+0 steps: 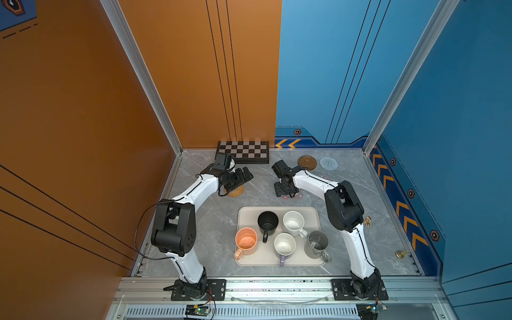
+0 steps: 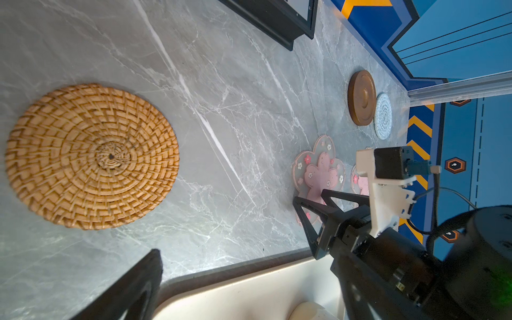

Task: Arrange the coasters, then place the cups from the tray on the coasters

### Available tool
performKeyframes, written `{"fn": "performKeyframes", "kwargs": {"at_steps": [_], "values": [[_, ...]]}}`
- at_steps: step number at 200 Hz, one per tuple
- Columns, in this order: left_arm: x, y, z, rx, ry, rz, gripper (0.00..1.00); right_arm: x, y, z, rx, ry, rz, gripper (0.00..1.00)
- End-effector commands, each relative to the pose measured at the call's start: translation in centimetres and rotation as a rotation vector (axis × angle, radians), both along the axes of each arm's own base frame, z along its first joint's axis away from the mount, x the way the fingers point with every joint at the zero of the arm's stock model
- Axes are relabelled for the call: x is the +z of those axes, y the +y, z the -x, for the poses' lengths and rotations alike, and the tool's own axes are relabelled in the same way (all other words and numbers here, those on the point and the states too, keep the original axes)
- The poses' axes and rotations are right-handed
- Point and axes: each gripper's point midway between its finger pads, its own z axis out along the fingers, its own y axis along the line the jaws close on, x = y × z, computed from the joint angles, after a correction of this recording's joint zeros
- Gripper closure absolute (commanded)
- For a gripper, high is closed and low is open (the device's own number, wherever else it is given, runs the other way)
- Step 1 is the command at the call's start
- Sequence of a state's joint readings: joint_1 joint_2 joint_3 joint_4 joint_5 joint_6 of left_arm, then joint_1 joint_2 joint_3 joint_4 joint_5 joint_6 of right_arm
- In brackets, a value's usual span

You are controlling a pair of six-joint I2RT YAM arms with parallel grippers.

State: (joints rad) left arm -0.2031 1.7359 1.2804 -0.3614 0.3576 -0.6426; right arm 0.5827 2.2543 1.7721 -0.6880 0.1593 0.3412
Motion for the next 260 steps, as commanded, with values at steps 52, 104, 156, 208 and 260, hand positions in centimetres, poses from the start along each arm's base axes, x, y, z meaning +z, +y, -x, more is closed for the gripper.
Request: {"fn": "performKeyframes", "kwargs": {"at_steps": [52, 104, 156, 208, 260], "values": [[-0.7, 0.0, 0.2, -0.017, 0.025, -0.001, 0.02, -0.8, -2.9, 0.5, -0.018, 0.027, 0.125, 0.31], [-1.2, 0.2, 0.3, -0.010, 0.035, -0.009, 0.02, -1.0, -3.2, 0.3, -0.036, 0.045, 0.086, 0.32], [-1.1, 0.1, 0.3, -0.013, 0.035, -0.006, 0.02, -0.3, -1.5, 0.9, -0.040, 0.060, -0.013, 0.32], [-1.4, -0.2, 0.3, -0.018, 0.041, -0.009, 0.02, 3.3, -2.3, -0.1, -0.070, 0.002, -0.078, 0.32], [-0.8, -0.1, 0.4, -0.035, 0.031, -0.078, 0.02, 4.8, -6.8, -0.6, -0.175, -0.022, -0.143, 0.32]]}}
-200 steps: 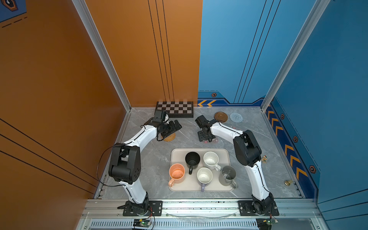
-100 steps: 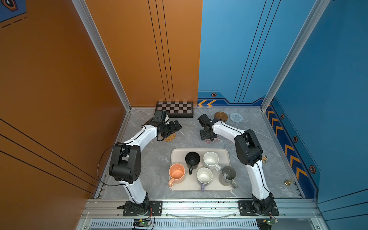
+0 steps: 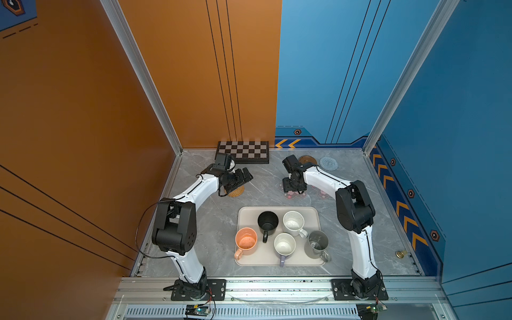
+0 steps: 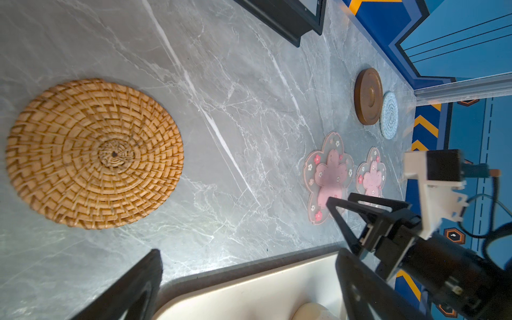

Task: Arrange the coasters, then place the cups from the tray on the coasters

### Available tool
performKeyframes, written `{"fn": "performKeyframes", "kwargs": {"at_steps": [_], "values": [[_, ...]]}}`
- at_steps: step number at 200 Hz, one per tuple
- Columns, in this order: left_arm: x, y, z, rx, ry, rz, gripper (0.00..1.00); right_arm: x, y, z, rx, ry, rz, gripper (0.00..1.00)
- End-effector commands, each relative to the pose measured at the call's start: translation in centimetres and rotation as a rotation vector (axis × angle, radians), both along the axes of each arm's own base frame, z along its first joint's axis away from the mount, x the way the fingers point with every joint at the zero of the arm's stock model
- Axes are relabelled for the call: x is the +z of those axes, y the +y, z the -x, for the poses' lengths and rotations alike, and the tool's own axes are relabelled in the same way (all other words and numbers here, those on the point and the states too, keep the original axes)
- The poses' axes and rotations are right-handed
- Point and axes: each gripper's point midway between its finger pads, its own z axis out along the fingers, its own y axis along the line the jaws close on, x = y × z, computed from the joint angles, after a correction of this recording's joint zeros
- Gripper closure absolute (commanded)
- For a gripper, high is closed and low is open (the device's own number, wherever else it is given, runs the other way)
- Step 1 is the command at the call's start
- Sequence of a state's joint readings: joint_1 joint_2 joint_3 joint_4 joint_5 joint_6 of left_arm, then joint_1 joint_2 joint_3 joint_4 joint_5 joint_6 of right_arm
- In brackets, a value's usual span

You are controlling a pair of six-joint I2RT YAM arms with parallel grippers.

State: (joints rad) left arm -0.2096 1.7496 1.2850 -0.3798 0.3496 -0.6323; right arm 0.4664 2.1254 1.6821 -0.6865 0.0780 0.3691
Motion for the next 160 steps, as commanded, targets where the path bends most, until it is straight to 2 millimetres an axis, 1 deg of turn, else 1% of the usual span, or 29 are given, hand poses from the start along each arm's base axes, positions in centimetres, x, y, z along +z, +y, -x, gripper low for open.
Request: {"fn": "performKeyframes", "kwargs": {"at_steps": [1, 26, 54, 105, 136, 160], "values": [[-0.2, 0.1, 0.2, -0.026, 0.013, -0.062, 0.02, 1.8, -2.1, 0.0, -0.062, -0.027, -0.046, 0.32], [-0.4, 0.1, 0.3, -0.026, 0.020, -0.072, 0.02, 1.2, -4.0, 0.2, -0.095, -0.019, -0.046, 0.32], [-0.4, -0.2, 0.4, -0.030, 0.021, -0.075, 0.02, 0.3, -5.0, 0.0, -0.108, -0.026, -0.053, 0.34], [0.0, -0.2, 0.6, -0.029, 0.020, -0.093, 0.02, -1.3, -4.2, -0.6, -0.138, -0.021, -0.185, 0.34], [-0.2, -0.1, 0.8, -0.025, 0.028, -0.099, 0.02, -2.1, -3.8, -0.5, -0.129, -0.006, -0.201, 0.34], [-0.3, -0.3, 0.8, -0.028, 0.029, -0.098, 0.02, -2.9, -4.2, -0.4, -0.138, 0.009, -0.190, 0.34]]}}
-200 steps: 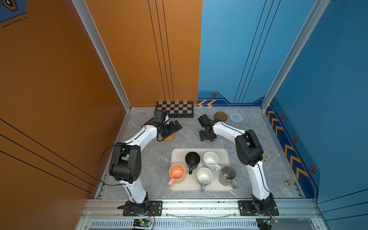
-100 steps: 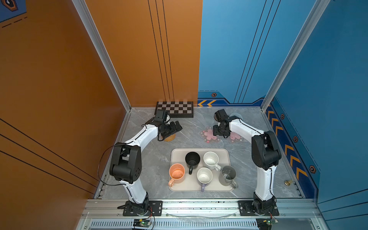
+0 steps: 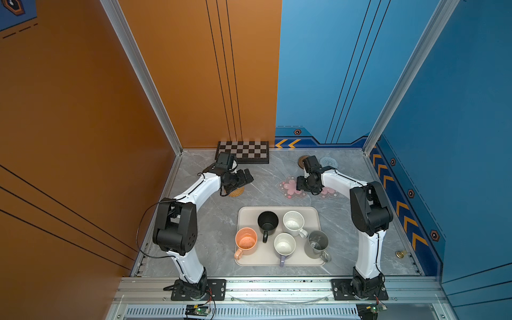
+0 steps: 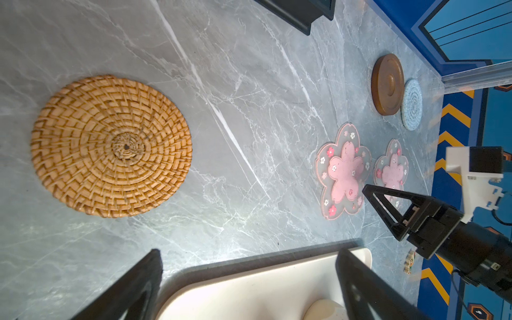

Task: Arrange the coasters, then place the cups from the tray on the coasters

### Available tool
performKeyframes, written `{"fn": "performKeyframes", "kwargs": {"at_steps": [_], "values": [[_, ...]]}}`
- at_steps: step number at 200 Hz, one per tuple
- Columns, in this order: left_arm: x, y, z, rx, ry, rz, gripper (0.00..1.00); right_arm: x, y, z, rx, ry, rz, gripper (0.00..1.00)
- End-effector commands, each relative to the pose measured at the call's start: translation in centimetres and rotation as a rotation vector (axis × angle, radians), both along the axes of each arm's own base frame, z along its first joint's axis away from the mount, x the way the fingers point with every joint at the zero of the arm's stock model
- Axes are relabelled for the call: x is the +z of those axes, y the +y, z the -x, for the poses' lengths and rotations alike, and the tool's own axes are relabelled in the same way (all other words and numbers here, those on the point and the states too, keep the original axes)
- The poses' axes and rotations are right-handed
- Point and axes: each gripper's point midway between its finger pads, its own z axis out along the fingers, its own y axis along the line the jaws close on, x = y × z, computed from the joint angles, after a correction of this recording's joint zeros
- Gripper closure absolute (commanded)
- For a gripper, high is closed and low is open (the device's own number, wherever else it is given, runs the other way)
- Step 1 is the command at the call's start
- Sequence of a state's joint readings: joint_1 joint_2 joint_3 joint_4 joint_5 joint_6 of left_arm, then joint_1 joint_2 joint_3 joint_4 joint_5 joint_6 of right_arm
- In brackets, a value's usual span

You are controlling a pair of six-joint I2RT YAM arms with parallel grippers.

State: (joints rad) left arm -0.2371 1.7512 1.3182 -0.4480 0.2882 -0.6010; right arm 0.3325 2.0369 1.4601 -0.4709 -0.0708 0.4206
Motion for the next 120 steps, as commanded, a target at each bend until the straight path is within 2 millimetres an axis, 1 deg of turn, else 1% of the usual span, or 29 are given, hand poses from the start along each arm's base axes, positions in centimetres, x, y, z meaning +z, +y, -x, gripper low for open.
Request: {"fn": "performKeyframes", "kwargs": {"at_steps": [1, 50, 51, 52, 57, 120], "values": [[-0.2, -0.2, 0.3, -0.012, 0.017, -0.026, 0.02, -1.4, 0.0, 0.1, -0.013, 0.024, -0.015, 0.34], [0.0, -0.5, 0.2, -0.018, 0.011, -0.024, 0.02, -2.0, -0.1, 0.5, -0.012, 0.039, -0.012, 0.34], [0.0, -0.5, 0.2, -0.018, 0.010, -0.024, 0.02, -2.0, -0.1, 0.5, -0.013, 0.040, -0.012, 0.34], [-0.1, -0.5, 0.2, -0.018, 0.012, -0.024, 0.02, -2.6, -0.1, 0.6, -0.013, 0.052, -0.007, 0.34], [0.0, -0.5, 0.2, -0.019, 0.011, -0.023, 0.02, -3.3, -0.2, 0.8, -0.013, 0.068, -0.002, 0.34], [0.1, -0.4, 0.4, -0.021, 0.011, -0.028, 0.02, -4.3, 0.0, 1.4, -0.006, 0.095, -0.002, 0.34]]}}
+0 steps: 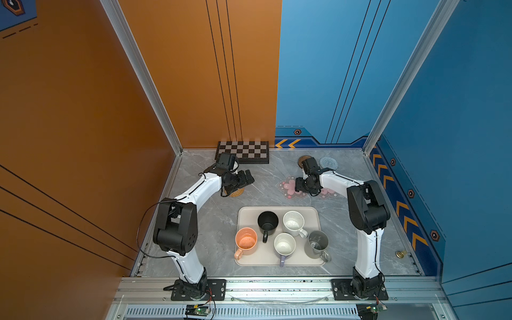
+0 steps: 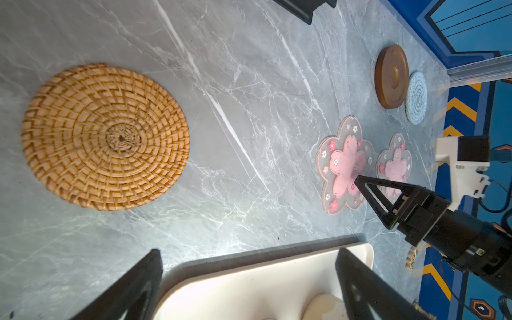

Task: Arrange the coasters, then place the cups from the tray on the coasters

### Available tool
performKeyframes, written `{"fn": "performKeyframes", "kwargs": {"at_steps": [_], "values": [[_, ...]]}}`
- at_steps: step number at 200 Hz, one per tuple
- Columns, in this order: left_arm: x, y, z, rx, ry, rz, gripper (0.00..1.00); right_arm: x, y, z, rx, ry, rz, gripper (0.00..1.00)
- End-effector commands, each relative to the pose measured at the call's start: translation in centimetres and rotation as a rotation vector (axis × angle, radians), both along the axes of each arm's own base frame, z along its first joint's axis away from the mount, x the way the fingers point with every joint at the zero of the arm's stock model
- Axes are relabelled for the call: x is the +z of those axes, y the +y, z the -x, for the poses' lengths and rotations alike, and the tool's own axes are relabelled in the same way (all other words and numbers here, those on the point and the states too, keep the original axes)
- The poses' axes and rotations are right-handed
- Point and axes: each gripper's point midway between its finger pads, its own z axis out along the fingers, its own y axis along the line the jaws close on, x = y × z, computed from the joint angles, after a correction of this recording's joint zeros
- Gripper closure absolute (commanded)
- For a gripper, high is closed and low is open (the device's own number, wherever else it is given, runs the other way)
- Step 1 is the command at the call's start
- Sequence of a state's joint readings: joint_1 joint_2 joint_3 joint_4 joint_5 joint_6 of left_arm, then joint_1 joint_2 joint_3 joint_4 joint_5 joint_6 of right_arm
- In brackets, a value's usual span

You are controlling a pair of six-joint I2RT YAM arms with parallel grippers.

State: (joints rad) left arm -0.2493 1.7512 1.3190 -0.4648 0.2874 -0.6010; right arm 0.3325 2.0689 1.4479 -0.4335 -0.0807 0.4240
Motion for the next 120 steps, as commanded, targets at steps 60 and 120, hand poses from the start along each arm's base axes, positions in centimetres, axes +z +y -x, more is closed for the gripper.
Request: {"fn": "performKeyframes", "kwargs": {"at_steps": [60, 120], "values": [[0.6, 0.1, 0.2, -0.011, -0.010, -0.024, 0.02, -2.5, -0.2, 2.5, -0.004, 0.094, 0.009, 0.34], [0.8, 0.0, 0.5, -0.013, -0.012, -0.021, 0.02, -2.9, 0.4, 3.5, 0.009, 0.115, 0.027, 0.34]]}}
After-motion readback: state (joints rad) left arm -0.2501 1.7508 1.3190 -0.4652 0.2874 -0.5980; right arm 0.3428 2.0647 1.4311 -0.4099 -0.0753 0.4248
